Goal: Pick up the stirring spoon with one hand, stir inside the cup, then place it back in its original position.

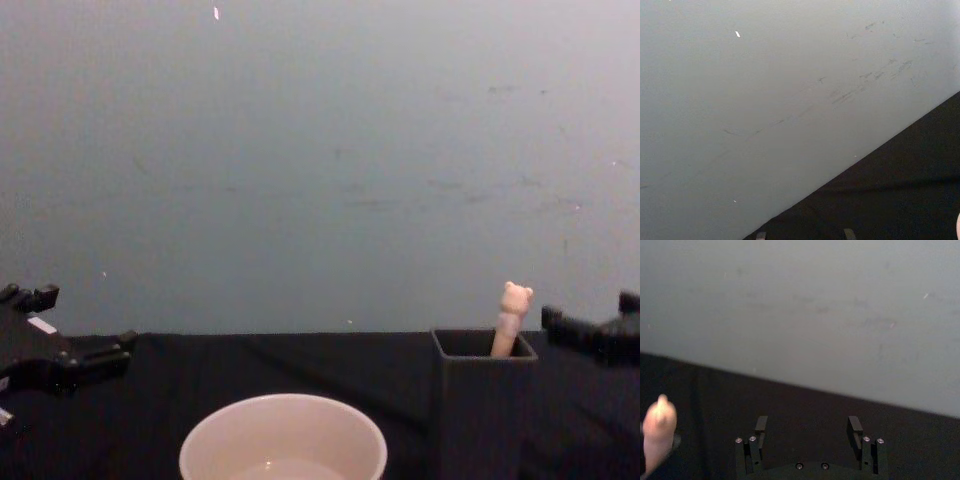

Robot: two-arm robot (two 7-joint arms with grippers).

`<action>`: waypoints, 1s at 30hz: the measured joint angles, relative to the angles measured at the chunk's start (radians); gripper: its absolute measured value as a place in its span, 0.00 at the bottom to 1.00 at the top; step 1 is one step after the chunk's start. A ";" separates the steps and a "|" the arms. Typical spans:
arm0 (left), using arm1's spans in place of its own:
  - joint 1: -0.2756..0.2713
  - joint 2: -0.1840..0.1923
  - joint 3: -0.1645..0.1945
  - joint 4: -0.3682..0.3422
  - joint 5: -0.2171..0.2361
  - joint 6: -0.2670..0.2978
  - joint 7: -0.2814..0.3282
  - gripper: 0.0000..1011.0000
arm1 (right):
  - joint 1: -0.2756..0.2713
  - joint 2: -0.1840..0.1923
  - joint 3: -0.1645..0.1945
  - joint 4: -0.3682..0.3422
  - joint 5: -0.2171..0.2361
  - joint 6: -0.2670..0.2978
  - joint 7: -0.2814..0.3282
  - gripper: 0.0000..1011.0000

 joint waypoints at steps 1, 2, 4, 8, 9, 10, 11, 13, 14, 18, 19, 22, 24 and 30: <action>0.000 0.000 0.000 0.000 0.000 0.000 0.000 0.99 | 0.000 -0.001 -0.003 0.007 -0.005 0.002 0.002 0.99; 0.000 0.000 0.000 0.000 0.000 0.000 0.000 0.99 | 0.000 -0.003 -0.008 0.018 -0.015 0.007 0.006 0.99; 0.000 0.000 0.000 0.000 0.000 0.000 0.000 0.99 | 0.000 -0.006 -0.013 0.032 -0.027 0.013 0.012 0.99; 0.000 0.000 0.000 0.000 0.000 0.000 0.000 0.99 | 0.003 -0.013 -0.015 0.048 -0.042 0.018 0.017 0.99; 0.000 0.000 0.000 0.000 0.000 0.000 0.000 0.99 | 0.003 -0.014 -0.015 0.049 -0.043 0.019 0.017 0.99; 0.000 0.000 0.000 0.000 0.000 0.000 0.000 0.99 | 0.003 -0.013 -0.015 0.049 -0.043 0.018 0.017 0.99; 0.000 0.000 0.000 0.000 0.000 0.000 0.000 0.99 | 0.003 -0.013 -0.015 0.049 -0.043 0.019 0.017 0.99; 0.000 0.000 0.000 0.000 0.000 0.000 0.000 0.99 | 0.003 -0.013 -0.015 0.049 -0.043 0.019 0.017 0.99; 0.000 0.000 0.000 0.000 0.000 0.000 0.000 0.99 | 0.003 -0.013 -0.015 0.048 -0.043 0.018 0.017 0.99; 0.000 0.000 0.000 0.000 0.000 0.000 0.000 0.99 | 0.003 -0.012 -0.015 0.047 -0.043 0.018 0.016 0.99; 0.000 0.000 0.000 0.000 0.000 0.000 0.000 0.99 | 0.003 -0.012 -0.015 0.046 -0.043 0.018 0.016 0.99; 0.000 0.000 0.000 0.000 0.000 0.000 0.000 0.99 | 0.003 -0.012 -0.014 0.045 -0.042 0.018 0.015 0.99; 0.000 0.000 0.000 0.000 0.000 0.000 0.000 0.99 | 0.003 -0.012 -0.014 0.045 -0.042 0.018 0.015 0.99; 0.000 0.000 0.000 0.000 0.000 0.000 0.000 0.99 | 0.003 -0.011 -0.013 0.044 -0.040 0.017 0.014 0.99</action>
